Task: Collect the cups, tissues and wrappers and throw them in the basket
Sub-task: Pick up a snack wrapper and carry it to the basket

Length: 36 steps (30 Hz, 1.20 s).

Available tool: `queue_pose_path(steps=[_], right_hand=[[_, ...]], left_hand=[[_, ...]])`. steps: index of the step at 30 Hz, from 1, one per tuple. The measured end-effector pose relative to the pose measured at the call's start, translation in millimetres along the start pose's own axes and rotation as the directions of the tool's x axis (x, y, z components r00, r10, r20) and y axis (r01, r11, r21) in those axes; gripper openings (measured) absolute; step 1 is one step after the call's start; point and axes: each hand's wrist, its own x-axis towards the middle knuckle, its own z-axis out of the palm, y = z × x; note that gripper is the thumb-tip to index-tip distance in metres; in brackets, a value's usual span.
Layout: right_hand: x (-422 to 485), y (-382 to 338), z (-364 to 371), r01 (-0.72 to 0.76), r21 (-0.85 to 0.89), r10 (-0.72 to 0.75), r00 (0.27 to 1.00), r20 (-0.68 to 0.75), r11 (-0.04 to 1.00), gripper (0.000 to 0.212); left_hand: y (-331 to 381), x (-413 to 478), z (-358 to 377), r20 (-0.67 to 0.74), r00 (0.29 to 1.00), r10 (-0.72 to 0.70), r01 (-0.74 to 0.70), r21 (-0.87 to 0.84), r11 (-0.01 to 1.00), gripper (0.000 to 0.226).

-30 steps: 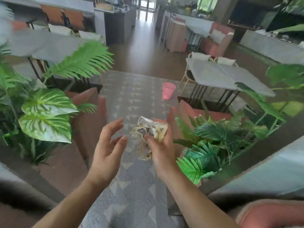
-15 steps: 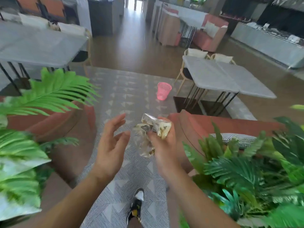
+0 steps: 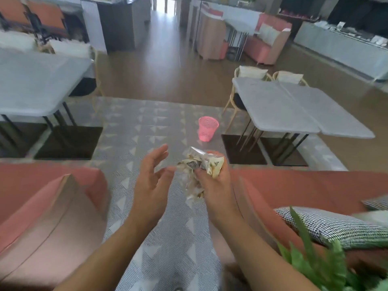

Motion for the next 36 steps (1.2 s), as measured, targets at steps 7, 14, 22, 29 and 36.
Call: queue_pose_path(steps=[7,14,22,29,36], right_hand=[[123,6,12,-0.014,-0.026,0.012,0.998,-0.063,1.000,0.041],[274,21,40,0.017,-0.032,-0.022,0.990,-0.137,0.999,0.041],[422,18,80,-0.030,0.017,0.033,0.973,-0.230,0.999,0.043],[531,26,76,-0.066,0.043,0.075,0.957,-0.280,0.997,0.041],[666,36,45,-0.083,0.046,0.092,0.957,-0.275,0.996,0.043]], left_hand=[[-41,125,30,0.016,0.999,-0.030,0.030,-0.017,0.999,0.047],[-99,277,52,0.075,0.996,-0.049,0.050,-0.009,0.999,0.041],[-136,444,55,0.162,0.984,-0.078,0.066,0.080,0.995,0.041],[-173,544,93,0.216,0.972,-0.094,0.071,0.112,0.991,0.042],[-220,648,165,0.225,0.969,-0.100,0.069,0.144,0.987,0.042]])
